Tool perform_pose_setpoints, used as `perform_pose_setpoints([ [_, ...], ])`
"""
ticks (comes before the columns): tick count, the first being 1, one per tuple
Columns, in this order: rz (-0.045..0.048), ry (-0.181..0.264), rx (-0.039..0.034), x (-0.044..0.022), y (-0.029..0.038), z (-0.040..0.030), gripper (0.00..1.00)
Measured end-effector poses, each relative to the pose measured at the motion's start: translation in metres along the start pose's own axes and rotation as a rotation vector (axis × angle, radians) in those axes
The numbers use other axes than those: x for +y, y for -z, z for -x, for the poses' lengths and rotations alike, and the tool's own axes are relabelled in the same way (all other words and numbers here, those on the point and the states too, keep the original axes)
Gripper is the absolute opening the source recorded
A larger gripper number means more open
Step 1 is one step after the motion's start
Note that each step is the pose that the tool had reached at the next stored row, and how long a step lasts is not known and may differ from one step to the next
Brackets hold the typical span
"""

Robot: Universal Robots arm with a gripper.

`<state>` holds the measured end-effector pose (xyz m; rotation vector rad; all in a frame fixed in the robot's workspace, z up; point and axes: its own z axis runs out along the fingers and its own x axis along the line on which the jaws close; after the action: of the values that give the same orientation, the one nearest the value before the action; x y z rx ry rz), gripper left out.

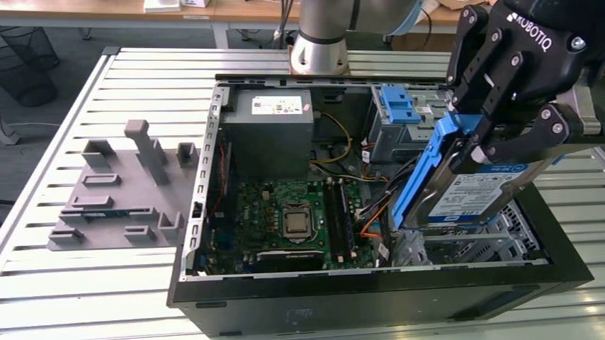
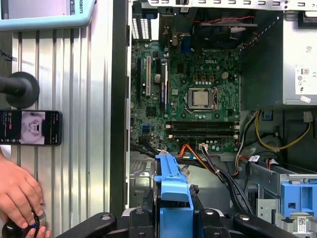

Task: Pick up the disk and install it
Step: 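Insert the disk into the insertion slot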

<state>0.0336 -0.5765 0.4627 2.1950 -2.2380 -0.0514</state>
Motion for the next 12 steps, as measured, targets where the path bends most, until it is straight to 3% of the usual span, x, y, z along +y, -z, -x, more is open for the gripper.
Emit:
perform_pose_setpoints([
  [12, 0.0, 0.0, -0.0001, -0.0207, -0.0016, 0.0004, 0.37],
])
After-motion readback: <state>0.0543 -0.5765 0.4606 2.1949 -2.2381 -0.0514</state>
